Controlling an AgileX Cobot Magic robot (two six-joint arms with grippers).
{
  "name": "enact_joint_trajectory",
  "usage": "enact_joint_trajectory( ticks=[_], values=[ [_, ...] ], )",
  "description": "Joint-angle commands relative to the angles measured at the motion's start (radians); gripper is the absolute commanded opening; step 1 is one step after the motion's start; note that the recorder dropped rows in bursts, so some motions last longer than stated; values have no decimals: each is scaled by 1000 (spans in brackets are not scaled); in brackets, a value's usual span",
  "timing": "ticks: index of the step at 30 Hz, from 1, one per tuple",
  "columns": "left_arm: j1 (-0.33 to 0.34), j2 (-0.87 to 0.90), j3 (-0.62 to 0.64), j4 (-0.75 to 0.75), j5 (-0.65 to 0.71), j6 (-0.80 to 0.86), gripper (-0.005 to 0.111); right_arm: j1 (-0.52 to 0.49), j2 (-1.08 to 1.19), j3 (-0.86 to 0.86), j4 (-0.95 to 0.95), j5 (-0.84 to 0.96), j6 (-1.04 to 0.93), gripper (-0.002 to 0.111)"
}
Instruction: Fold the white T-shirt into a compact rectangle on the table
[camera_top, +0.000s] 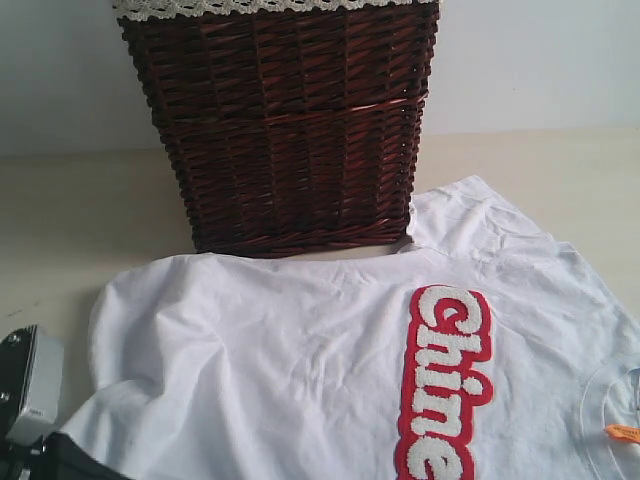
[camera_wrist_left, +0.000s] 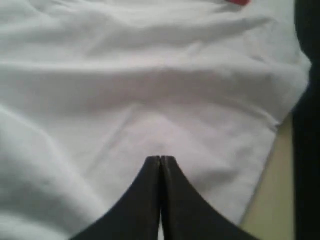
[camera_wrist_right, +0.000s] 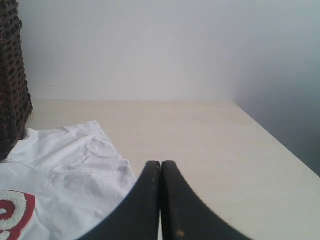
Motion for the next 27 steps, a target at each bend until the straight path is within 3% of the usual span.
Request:
enact_joint_trajectory(
  ticks=[1,9,14,22,27],
  values=[
    [5,-5,-120,-7,127,-24,0,1,-5,4,-2,-11,-7,0],
    [5,210,-412,-169,101,-12,0,1,-5,4,-2,-11,-7,0],
    [5,397,-562,-196,182,-12,0,1,-5,4,-2,-11,-7,0],
    [5,557,-600,-204,322,53,0,1,-5,4,-2,-11,-7,0],
    [3,617,-629,-358,337,207,0,1,-5,4,-2,-11,-7,0]
  ],
)
